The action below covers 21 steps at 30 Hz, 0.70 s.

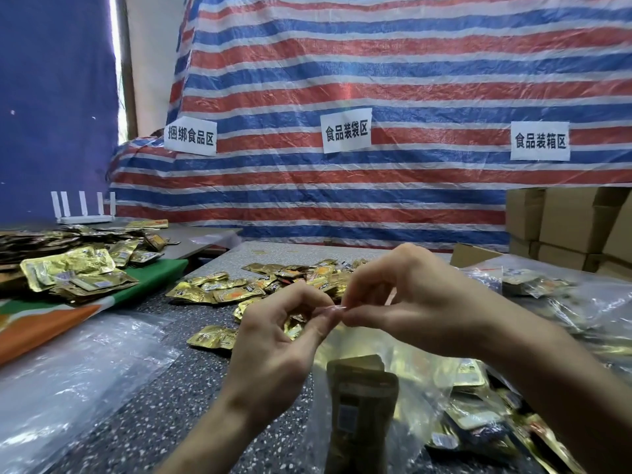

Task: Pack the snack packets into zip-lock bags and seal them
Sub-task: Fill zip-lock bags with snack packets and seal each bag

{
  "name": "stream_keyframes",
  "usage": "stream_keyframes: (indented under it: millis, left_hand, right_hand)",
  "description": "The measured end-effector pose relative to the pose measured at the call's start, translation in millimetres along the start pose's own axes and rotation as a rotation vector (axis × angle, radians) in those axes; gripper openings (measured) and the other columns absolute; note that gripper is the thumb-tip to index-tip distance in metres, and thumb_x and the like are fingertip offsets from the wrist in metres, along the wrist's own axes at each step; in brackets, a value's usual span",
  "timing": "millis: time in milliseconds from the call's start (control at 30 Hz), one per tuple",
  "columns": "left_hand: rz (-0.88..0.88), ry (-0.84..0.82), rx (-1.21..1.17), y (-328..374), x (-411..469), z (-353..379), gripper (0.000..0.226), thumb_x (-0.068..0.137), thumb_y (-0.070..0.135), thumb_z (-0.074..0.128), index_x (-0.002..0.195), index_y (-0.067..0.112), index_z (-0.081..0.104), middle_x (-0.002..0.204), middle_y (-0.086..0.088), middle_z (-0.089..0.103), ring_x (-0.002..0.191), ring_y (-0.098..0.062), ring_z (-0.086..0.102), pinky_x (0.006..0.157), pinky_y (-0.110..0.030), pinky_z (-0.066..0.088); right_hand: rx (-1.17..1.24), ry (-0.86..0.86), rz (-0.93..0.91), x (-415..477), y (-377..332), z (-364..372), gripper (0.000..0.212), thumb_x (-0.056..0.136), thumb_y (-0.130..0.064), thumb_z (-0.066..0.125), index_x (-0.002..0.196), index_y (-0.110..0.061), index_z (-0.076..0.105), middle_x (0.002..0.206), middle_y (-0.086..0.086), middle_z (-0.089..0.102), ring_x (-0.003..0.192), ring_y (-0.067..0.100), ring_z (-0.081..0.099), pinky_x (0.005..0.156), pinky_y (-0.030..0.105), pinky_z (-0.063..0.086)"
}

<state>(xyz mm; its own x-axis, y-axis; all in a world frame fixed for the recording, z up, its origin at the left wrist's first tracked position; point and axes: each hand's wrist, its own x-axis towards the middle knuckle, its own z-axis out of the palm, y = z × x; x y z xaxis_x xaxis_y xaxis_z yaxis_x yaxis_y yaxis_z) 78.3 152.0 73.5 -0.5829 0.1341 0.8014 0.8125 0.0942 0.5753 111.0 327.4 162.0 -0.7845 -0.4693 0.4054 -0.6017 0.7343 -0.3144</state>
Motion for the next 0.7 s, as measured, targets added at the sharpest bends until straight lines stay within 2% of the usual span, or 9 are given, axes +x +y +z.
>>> stream_keyframes:
  millis: [167, 300, 367, 467, 533, 600, 700]
  left_hand:
    - [-0.024, 0.042, -0.065, -0.8, -3.7, 2.9, 0.003, 0.081, 0.019, 0.071, 0.084, 0.018, 0.069, 0.075, -0.001, 0.068, 0.073, -0.018, 0.064, 0.066, -0.032, 0.052]
    - [-0.056, -0.008, -0.106, -0.2, -6.3, 1.6, 0.018, 0.08, 0.036, 0.071, 0.089, 0.021, 0.072, 0.081, -0.002, 0.071, 0.078, -0.02, 0.067, 0.069, -0.032, 0.054]
    - [-0.054, -0.049, -0.087, 0.7, -5.7, 1.3, 0.019, 0.08, 0.039, 0.071, 0.092, 0.024, 0.073, 0.085, 0.001, 0.074, 0.083, -0.019, 0.069, 0.075, -0.036, 0.056]
    - [-0.007, -0.05, -0.024, 1.0, -3.9, 2.1, 0.007, 0.084, 0.027, 0.074, 0.091, 0.028, 0.073, 0.085, 0.006, 0.074, 0.084, -0.016, 0.07, 0.076, -0.035, 0.057]
    - [0.004, -0.033, -0.002, 1.8, -3.9, 2.6, 0.008, 0.084, 0.022, 0.071, 0.089, 0.028, 0.071, 0.082, 0.009, 0.072, 0.082, -0.014, 0.068, 0.071, -0.031, 0.055]
    - [-0.012, -0.013, -0.001, 1.4, -5.2, 3.9, 0.006, 0.084, 0.023, 0.069, 0.087, 0.028, 0.069, 0.081, 0.009, 0.07, 0.08, -0.013, 0.066, 0.064, -0.039, 0.053]
    - [-0.044, 0.012, -0.013, 1.3, -6.5, 6.4, 0.004, 0.083, 0.026, 0.069, 0.087, 0.026, 0.069, 0.081, 0.005, 0.07, 0.08, -0.017, 0.066, 0.064, -0.05, 0.051]
  right_hand:
    - [0.006, 0.002, 0.041, -8.0, 2.0, -6.8, 0.009, 0.081, -0.026, 0.082, 0.081, -0.018, 0.078, 0.075, -0.001, 0.072, 0.072, 0.01, 0.065, 0.066, 0.031, 0.055]
    - [0.045, 0.021, 0.051, -12.6, 4.7, -5.0, 0.006, 0.083, -0.024, 0.08, 0.079, -0.021, 0.077, 0.075, 0.002, 0.071, 0.072, 0.017, 0.065, 0.065, 0.037, 0.053]
    - [0.069, 0.008, 0.036, -13.0, 5.0, -5.0, 0.005, 0.082, -0.022, 0.081, 0.08, -0.019, 0.078, 0.075, 0.003, 0.072, 0.072, 0.018, 0.065, 0.064, 0.036, 0.051]
    - [0.107, -0.008, 0.026, -14.7, 5.0, -7.6, 0.008, 0.078, -0.023, 0.083, 0.08, -0.017, 0.079, 0.076, 0.003, 0.073, 0.072, 0.018, 0.064, 0.061, 0.033, 0.05]
    - [0.096, -0.017, 0.042, -17.0, 6.2, -9.1, 0.009, 0.076, -0.026, 0.084, 0.08, -0.019, 0.079, 0.077, 0.0, 0.073, 0.072, 0.014, 0.064, 0.061, 0.031, 0.051]
    - [0.058, -0.013, 0.044, -18.6, 8.7, -8.8, 0.007, 0.078, -0.026, 0.083, 0.079, -0.021, 0.077, 0.076, -0.002, 0.072, 0.07, 0.01, 0.064, 0.062, 0.029, 0.052]
    - [-0.001, 0.012, 0.04, -20.0, 12.3, -6.3, 0.006, 0.082, -0.028, 0.08, 0.078, -0.025, 0.076, 0.076, -0.007, 0.071, 0.07, 0.009, 0.063, 0.063, 0.031, 0.052]
